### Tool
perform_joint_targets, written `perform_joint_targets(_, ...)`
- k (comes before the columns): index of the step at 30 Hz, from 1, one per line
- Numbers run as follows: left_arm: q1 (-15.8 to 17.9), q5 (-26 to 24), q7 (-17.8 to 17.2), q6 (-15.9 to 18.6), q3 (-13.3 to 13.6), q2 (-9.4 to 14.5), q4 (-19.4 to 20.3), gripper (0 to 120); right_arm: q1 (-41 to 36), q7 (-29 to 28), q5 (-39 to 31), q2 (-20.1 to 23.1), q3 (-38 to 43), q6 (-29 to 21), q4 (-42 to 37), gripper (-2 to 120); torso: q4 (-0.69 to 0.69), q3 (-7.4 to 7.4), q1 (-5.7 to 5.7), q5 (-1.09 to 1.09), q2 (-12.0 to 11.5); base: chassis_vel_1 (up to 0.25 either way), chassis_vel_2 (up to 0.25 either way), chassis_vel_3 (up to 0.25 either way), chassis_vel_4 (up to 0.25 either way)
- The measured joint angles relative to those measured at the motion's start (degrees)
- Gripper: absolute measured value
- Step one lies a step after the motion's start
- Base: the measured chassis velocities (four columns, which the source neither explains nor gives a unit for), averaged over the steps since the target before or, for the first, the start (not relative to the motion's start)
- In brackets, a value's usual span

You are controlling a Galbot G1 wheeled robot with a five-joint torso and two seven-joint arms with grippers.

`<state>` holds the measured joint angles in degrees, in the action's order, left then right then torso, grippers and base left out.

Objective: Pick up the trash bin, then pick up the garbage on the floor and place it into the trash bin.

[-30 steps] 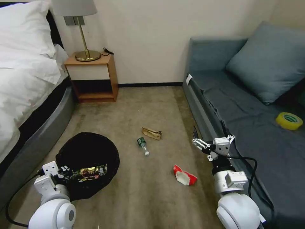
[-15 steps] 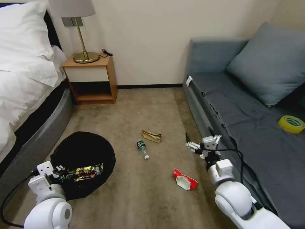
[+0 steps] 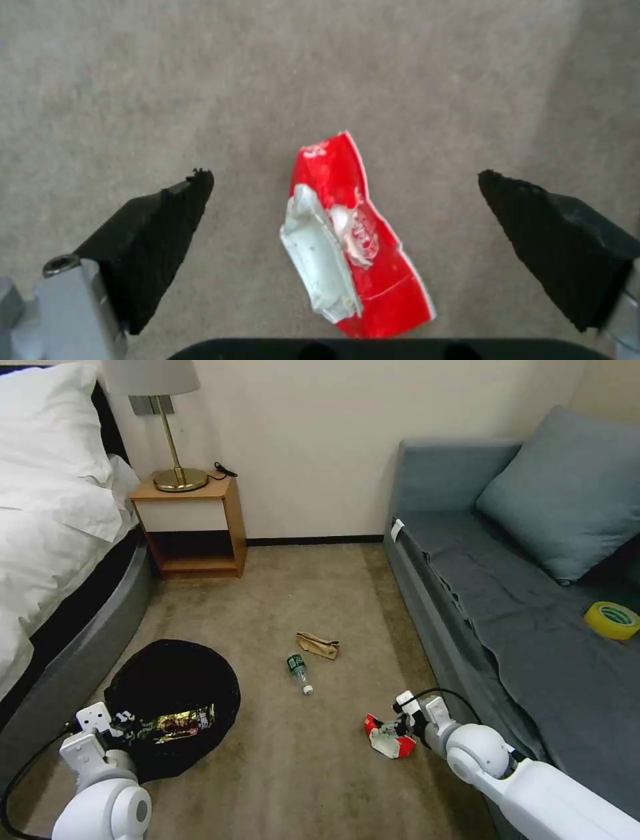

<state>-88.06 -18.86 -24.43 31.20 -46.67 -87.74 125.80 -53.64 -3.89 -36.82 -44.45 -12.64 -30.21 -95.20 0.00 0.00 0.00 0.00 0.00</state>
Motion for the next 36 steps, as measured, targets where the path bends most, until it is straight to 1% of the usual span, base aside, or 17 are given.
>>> perform_joint_targets(1,0.0,0.0,0.0,0.0,0.0,0.0,0.0,2,0.0,0.0,0.0,0.0,0.0,0.0,0.0,100,0.0,0.0,0.0,0.0,0.0,0.0,0.0,0.0,0.0)
perform_joint_targets(5,-0.23,0.09,0.01,-0.24,-0.09,-0.31,-0.01,2,3.46,0.32,0.28,-1.1,-4.93,0.48,4.87,100,0.01,0.0,0.0,0.0,0.0,0.0,0.0,0.0,0.0)
perform_joint_targets(11,-0.7,0.12,0.01,-0.57,-0.2,-0.6,0.28,2,6.32,0.07,0.72,-1.45,-9.51,1.45,8.91,100,0.0,0.0,0.0,0.0,0.0,0.0,0.0,0.0,0.0)
perform_joint_targets(14,-0.98,0.13,0.01,-0.82,-0.44,-0.62,0.5,2,8.5,0.12,1.71,-1.97,-11.86,3.31,12.48,100,0.0,0.0,0.0,0.0,0.0,0.0,0.0,0.0,0.0)
perform_joint_targets(19,-1.12,0.14,0.01,-0.96,-0.82,-0.62,0.51,2,10.22,0.22,2.16,-2.9,-13.47,4.68,15.42,100,0.0,0.0,0.0,-0.01,0.0,0.0,0.0,0.0,0.0)
perform_joint_targets(32,-1.08,0.08,0.0,-1.1,-1.17,-0.24,0.41,2,10.66,0.91,3.68,-3.73,-15.39,7.08,20.0,100,0.0,0.0,0.0,0.0,0.0,0.0,0.0,0.0,0.0)
perform_joint_targets(36,-1.08,0.08,0.0,-1.23,-1.14,-0.19,0.16,2,10.77,1.09,3.76,-3.99,-15.8,7.69,20.98,98,0.0,0.0,0.0,0.0,0.0,0.0,0.0,0.0,0.0)
